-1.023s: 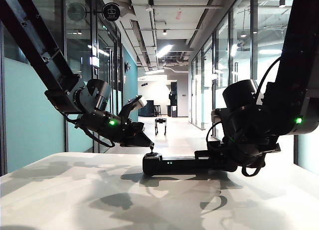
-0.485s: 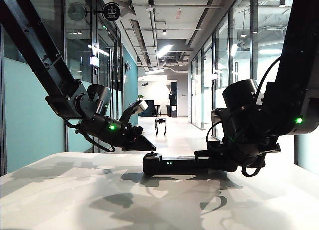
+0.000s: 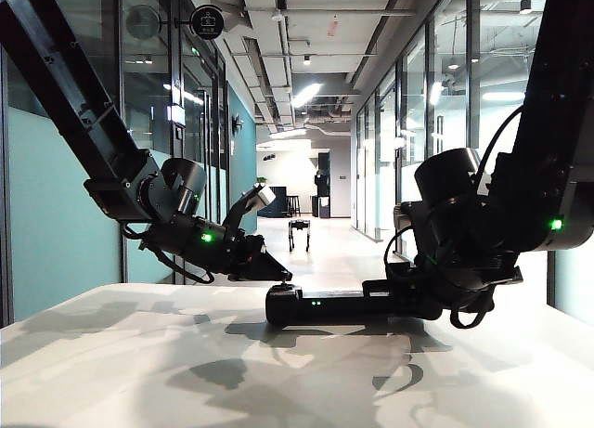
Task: Push the left joystick on the remote control sitting on the white table backward to make the robot dog back up in a straight line until it returns close to you.
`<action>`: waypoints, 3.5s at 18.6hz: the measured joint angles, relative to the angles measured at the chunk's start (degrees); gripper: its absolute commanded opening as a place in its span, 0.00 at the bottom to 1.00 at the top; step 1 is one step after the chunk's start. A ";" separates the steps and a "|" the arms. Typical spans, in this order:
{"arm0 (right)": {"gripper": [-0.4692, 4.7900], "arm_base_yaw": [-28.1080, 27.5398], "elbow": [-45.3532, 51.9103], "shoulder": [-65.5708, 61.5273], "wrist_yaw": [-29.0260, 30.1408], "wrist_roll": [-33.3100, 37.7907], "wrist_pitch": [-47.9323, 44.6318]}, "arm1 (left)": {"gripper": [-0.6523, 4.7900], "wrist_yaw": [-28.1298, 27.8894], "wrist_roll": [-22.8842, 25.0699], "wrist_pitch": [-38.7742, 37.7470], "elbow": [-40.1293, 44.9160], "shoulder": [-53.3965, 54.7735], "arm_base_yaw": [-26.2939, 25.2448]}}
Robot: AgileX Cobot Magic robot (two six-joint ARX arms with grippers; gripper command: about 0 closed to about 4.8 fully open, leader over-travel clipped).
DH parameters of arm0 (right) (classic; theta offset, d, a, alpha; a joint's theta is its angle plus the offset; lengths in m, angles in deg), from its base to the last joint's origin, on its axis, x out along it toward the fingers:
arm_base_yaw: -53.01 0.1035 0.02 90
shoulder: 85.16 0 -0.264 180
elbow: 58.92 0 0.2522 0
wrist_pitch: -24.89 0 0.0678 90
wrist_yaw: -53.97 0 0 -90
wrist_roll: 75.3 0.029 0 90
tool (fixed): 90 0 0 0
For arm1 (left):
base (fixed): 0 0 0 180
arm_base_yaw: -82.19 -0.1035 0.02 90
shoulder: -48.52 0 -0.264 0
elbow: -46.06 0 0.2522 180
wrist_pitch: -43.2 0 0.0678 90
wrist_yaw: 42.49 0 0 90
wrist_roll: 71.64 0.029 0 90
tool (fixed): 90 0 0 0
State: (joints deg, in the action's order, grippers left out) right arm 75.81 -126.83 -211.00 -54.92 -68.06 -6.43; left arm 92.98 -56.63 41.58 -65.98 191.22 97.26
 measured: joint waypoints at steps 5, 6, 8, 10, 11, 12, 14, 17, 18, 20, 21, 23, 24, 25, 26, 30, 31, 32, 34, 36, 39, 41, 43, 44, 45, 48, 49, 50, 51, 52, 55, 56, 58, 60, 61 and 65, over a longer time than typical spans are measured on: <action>0.48 0.00 0.02 0.00 0.00 0.00 0.02 | 0.11 0.63 1.99 0.00 0.00 0.00 0.00; 0.48 0.00 0.02 0.00 0.00 0.00 0.02 | 0.11 0.63 2.64 0.02 0.00 0.00 0.00; 0.48 0.00 0.02 0.00 -0.07 0.00 0.02 | 0.11 0.63 3.50 0.02 0.00 0.00 0.00; 0.48 0.11 0.02 0.00 -1.18 0.02 -0.04 | 0.11 0.63 3.91 0.07 0.00 0.00 0.00; 0.48 0.13 0.02 0.00 -1.33 0.04 -0.04 | 0.11 0.63 4.11 0.11 0.00 0.00 0.00; 0.48 0.13 0.02 0.00 -1.49 0.04 -0.04 | 0.11 0.57 4.31 0.39 0.00 0.00 0.00; 0.48 0.13 0.02 0.00 -2.03 0.09 -0.07 | 0.11 -0.48 4.48 1.07 0.00 0.00 0.07; 0.48 0.13 0.00 0.00 -2.78 0.26 -0.09 | 0.11 -0.72 4.48 3.17 -0.11 0.00 0.09; 0.48 0.13 0.00 0.00 -3.02 0.28 -0.11 | 0.11 -0.94 4.48 3.52 -0.11 0.00 0.09; 0.48 0.13 0.00 0.00 -3.21 0.31 -0.13 | 0.11 -1.07 4.48 3.69 -0.11 0.00 0.09; 0.48 0.13 0.00 0.02 -3.23 0.31 -0.15 | 0.11 -1.07 4.48 3.78 -0.11 0.00 0.09; 0.48 0.13 0.00 0.02 -3.23 0.31 -0.15 | 0.11 -2.03 4.48 4.50 -0.11 0.00 0.09; 0.48 0.13 0.00 0.02 -3.23 0.31 -0.13 | 0.11 -2.27 4.48 4.76 -0.26 0.02 0.09; 0.48 0.13 0.00 0.02 -3.28 0.31 -0.15 | 0.11 -2.12 4.44 4.76 -1.20 0.50 0.09; 0.48 0.13 0.00 0.00 -3.32 0.31 -0.17 | 0.11 -2.12 4.02 4.81 -2.27 1.18 0.09; 0.47 0.13 0.00 0.00 -3.45 0.31 -0.28 | 0.11 -0.44 2.08 1.20 -6.95 4.52 0.09; 0.47 0.13 0.00 0.02 -3.48 0.31 -0.35 | 0.11 0.33 2.10 0.85 -7.15 4.52 0.09; 0.47 0.13 0.00 0.02 -3.48 0.31 -0.33 | 0.11 1.09 2.10 0.50 -7.41 4.52 0.09; 0.47 0.13 0.00 0.02 -3.48 0.28 -0.35 | 0.11 2.62 2.10 0.00 -7.58 4.55 0.11; 0.47 0.13 0.00 0.02 -3.48 0.28 -0.33 | 0.11 3.32 2.16 -0.72 -7.58 4.55 0.09; 0.47 0.13 0.00 0.02 -3.48 0.31 -0.33 | 0.11 4.24 2.29 -0.94 -7.58 4.55 -0.11; 0.47 0.13 0.00 0.02 -3.48 0.28 -0.33 | 0.11 5.40 3.63 -1.70 -7.58 4.55 -0.33; 0.47 0.13 0.00 0.02 -3.50 0.28 -0.31 | 0.11 5.49 4.33 -2.21 -7.58 4.55 -0.35; 0.47 0.13 0.00 0.02 -3.50 0.28 -0.31 | 0.11 5.68 4.72 -2.36 -7.58 4.55 -0.35; 0.47 0.13 0.00 0.02 -3.50 0.28 -0.31 | 0.11 6.19 5.20 -2.58 -7.58 4.55 -0.37; 0.47 0.13 0.00 0.02 -3.50 0.28 -0.31 | 0.11 6.75 6.01 -3.10 -7.58 4.55 -0.37; 0.47 0.13 0.00 0.02 -3.50 0.28 -0.31 | 0.11 7.72 6.01 -3.45 -7.58 4.55 -0.50; 0.47 0.13 0.00 0.02 -3.50 0.28 -0.31 | 0.11 8.26 6.01 -3.54 -7.58 4.55 -0.68; 0.47 0.13 0.00 0.02 -3.50 0.28 -0.31 | 0.11 8.50 6.01 -3.61 -7.58 4.55 -0.74; 0.47 0.13 0.00 0.00 -3.50 0.28 -0.31 | 0.11 8.74 6.01 -3.65 -7.58 4.55 -0.98; 0.47 0.13 0.00 0.02 -3.48 0.28 -0.31 | 0.11 9.22 6.01 -4.22 -7.56 4.55 -1.11; 0.47 0.13 0.00 0.02 -3.48 0.28 -0.31 | 0.11 9.22 6.01 -4.26 -7.56 4.55 -1.11; 0.47 0.13 0.00 0.02 -3.48 0.28 -0.31 | 0.11 9.22 6.01 -4.28 -7.56 4.55 -1.11; 0.47 0.13 0.00 0.02 -3.48 0.28 -0.31 | 0.11 9.22 6.01 -4.28 -7.56 4.55 -1.11; 0.47 0.13 0.00 0.02 -3.48 0.28 -0.31 | 0.11 9.25 6.01 -4.28 -7.56 4.55 -1.11; 0.47 0.13 0.00 0.02 -3.48 0.28 -0.31 | 0.11 9.66 6.01 -4.31 -7.56 4.55 -1.11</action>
State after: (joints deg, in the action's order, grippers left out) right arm 75.95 -126.83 -210.98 -58.40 -67.77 -6.74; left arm 102.65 -50.62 37.28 -73.54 195.76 96.15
